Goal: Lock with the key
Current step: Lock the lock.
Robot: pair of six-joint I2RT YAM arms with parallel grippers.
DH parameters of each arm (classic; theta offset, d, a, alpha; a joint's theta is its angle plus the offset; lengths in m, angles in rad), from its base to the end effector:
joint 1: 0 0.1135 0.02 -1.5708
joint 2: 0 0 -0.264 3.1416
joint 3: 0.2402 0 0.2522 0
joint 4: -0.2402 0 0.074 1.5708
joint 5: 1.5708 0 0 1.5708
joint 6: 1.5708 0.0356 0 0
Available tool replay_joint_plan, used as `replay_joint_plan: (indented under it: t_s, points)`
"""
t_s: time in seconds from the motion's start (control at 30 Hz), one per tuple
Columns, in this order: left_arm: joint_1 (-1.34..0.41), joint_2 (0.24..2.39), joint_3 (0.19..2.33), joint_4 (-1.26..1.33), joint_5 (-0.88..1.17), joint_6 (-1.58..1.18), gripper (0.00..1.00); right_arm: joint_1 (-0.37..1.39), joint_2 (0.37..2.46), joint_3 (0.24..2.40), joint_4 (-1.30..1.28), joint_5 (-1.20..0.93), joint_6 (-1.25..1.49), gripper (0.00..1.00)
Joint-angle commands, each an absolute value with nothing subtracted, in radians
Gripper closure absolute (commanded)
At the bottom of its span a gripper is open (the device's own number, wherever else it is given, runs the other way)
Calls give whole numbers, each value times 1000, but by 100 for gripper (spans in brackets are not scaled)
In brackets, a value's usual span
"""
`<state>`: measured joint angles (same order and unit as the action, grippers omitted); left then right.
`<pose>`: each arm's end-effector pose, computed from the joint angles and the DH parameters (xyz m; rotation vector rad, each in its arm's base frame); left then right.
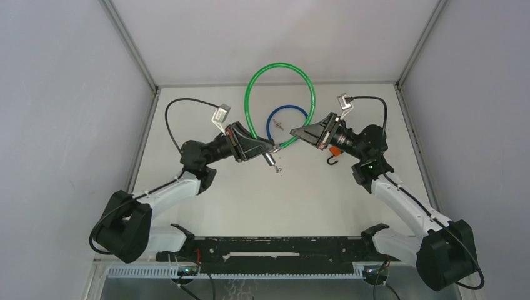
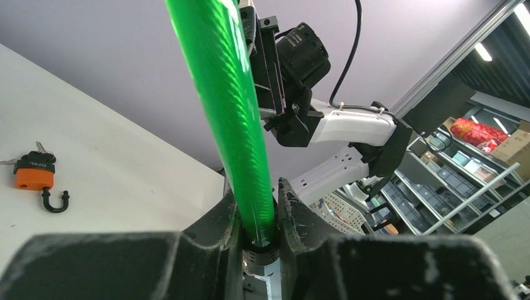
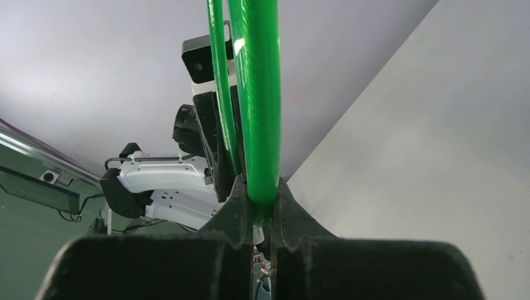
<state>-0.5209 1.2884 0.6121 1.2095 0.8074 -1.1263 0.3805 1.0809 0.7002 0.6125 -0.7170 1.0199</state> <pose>0.2127 -0.1517 0.3106 0.4799 1.3584 -1.8171 0.2175 0.1122 0.3343 -0.1968 1.5987 1.6024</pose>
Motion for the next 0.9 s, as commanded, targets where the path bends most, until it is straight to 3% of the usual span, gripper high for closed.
replay_joint_plan:
  t_s: [0.0,0.87]
  points:
    - [-516,1259,660,1256,795,-1129,100,421,1085,701,628,-745,979,100]
    - [-483,1278,632,1338,818,-1198,100,387,1046,676,602,-710,963,100]
